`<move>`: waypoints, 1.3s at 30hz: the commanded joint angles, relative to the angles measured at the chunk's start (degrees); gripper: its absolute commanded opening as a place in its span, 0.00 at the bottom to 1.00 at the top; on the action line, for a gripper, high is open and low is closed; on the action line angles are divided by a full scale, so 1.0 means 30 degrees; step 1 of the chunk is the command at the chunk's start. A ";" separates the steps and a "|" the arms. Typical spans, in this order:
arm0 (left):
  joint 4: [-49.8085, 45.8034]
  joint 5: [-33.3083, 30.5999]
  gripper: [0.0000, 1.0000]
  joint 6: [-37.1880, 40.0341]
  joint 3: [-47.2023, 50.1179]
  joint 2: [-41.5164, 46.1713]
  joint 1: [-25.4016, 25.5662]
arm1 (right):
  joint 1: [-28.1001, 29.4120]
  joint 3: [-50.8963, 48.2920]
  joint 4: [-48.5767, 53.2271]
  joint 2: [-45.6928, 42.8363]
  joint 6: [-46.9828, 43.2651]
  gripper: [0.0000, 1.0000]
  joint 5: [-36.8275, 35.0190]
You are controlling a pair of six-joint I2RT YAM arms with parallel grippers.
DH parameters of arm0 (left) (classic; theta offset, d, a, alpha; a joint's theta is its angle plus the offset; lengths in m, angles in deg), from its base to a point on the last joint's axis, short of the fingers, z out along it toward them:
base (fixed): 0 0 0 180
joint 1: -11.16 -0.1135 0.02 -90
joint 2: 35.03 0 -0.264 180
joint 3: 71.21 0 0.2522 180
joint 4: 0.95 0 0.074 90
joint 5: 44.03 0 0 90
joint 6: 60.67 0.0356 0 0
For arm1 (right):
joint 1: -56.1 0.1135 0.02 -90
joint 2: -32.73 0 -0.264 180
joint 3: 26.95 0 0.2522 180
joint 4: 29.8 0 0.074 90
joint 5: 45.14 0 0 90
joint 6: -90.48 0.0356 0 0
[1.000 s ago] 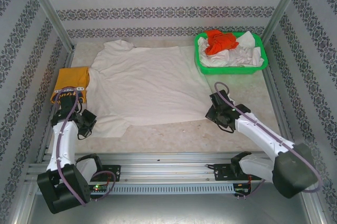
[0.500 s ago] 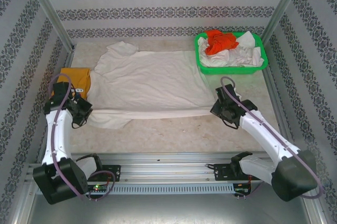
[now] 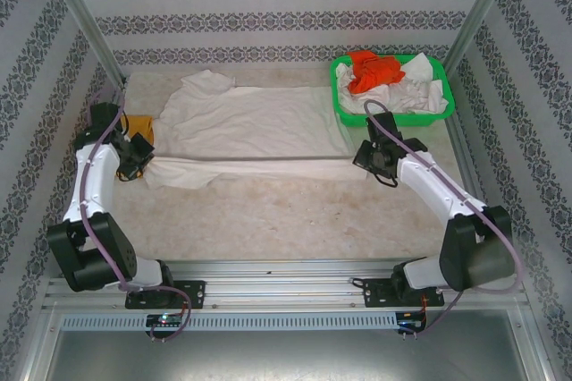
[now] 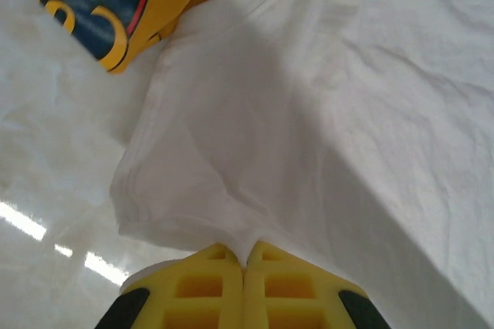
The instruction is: Fold and stack the t-shirts
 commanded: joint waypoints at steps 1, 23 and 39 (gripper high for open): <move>0.1009 -0.1244 0.00 0.1218 -0.1233 -0.1064 0.0658 | -0.0442 0.1070 -0.0260 0.0975 -0.0980 0.00 0.0326; 0.1625 -0.3440 0.00 0.2642 -0.5164 -0.6114 0.1789 | -0.1445 0.5190 -0.0624 0.6055 -0.2498 0.00 0.1068; 0.1855 -0.3355 0.00 0.2408 -0.6077 -0.7183 0.1406 | -0.1505 0.7748 -0.0758 0.8860 -0.2459 0.00 0.2444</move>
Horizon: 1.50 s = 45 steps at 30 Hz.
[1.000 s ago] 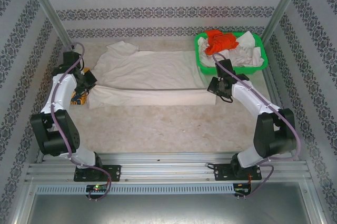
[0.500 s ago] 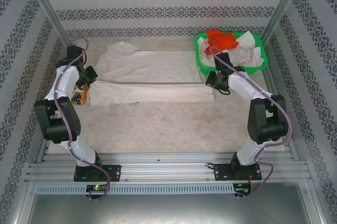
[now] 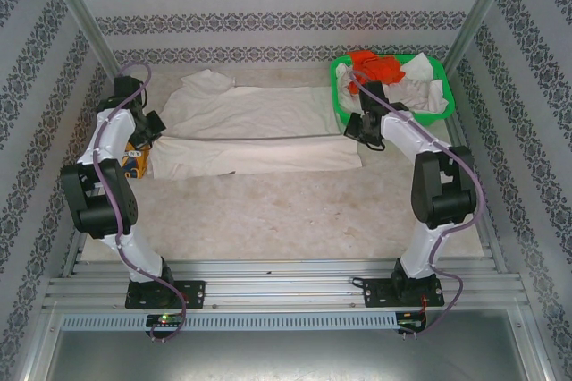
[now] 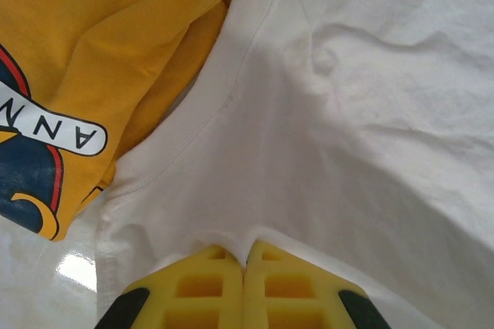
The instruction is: Fold and stack the t-shirts
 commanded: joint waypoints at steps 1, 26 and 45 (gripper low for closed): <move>0.0496 -0.0572 0.00 0.0242 -0.0993 -0.0478 -0.0285 | -0.0266 0.0609 -0.0243 0.0660 0.0097 0.00 0.0705; 0.0340 -0.1094 0.01 -0.0221 -0.3287 -0.3045 -0.0343 | -0.0557 0.3486 -0.0959 0.3567 -0.0427 0.06 0.1984; 0.5445 0.3145 1.00 -0.3081 0.1037 -0.1603 0.1596 | 0.3198 -0.1817 -0.4889 -0.0356 -0.0743 0.70 0.3266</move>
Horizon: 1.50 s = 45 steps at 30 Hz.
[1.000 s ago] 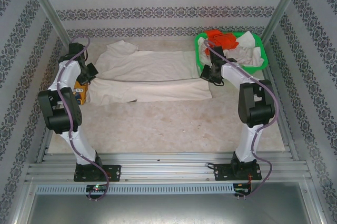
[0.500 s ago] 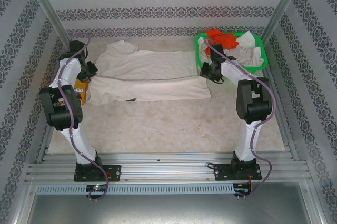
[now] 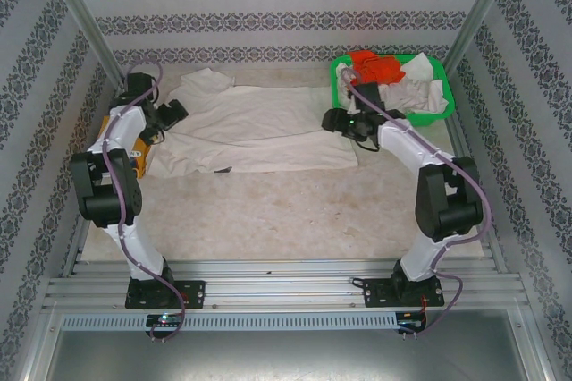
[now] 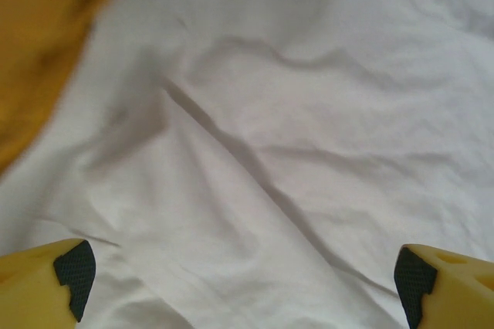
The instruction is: Fold and stack the t-shirts
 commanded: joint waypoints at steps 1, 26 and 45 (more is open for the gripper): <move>0.2268 0.1185 1.00 -0.1199 0.1357 -0.0172 0.0341 | 0.1479 0.0247 -0.0756 0.2114 0.0414 0.70 -0.0021; 0.2529 -0.0255 1.00 -0.1696 1.2699 0.6147 0.0404 | 0.2199 -0.9207 0.1944 -0.1684 0.3643 0.68 -0.3176; 0.1806 -0.1144 1.00 -0.1650 1.1411 0.9277 0.2824 | 0.2572 -0.8072 0.0760 -0.5273 0.2962 0.68 -0.1954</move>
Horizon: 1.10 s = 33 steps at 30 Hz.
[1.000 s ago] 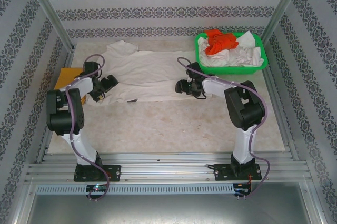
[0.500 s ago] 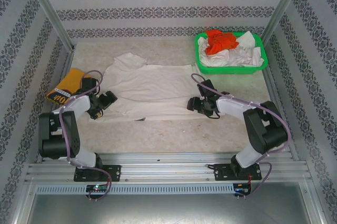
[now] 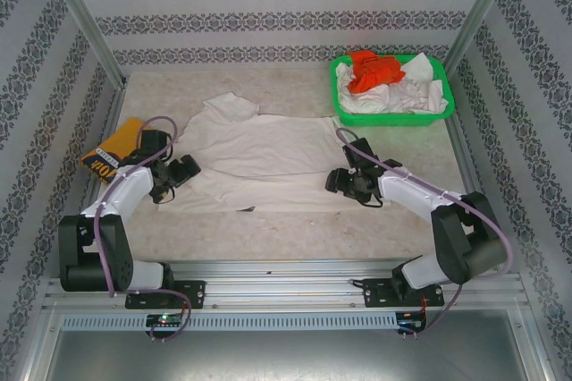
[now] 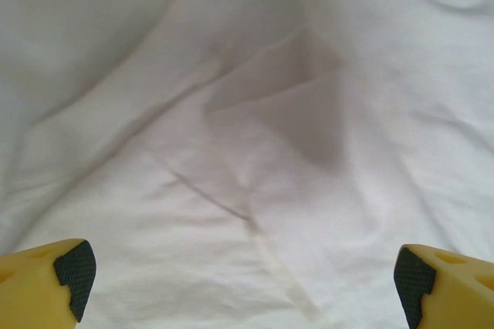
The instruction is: Fold and stack the t-shirts
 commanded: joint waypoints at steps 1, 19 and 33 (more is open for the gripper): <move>0.1408 0.0046 1.00 -0.0789 -0.0785 -0.0484 0.0854 | 0.0361 0.1758 -0.0901 0.1048 -0.0601 0.68 0.0296; 0.3919 -0.0438 1.00 -0.0259 -0.5551 -0.6570 -0.0870 | 0.0506 0.4724 -0.1780 0.5630 -0.0471 0.68 0.0804; 0.4292 0.0692 1.00 -0.0944 -0.8608 -1.0435 -0.3082 | -0.0119 0.4237 -0.1817 0.5098 -0.0411 0.67 0.0696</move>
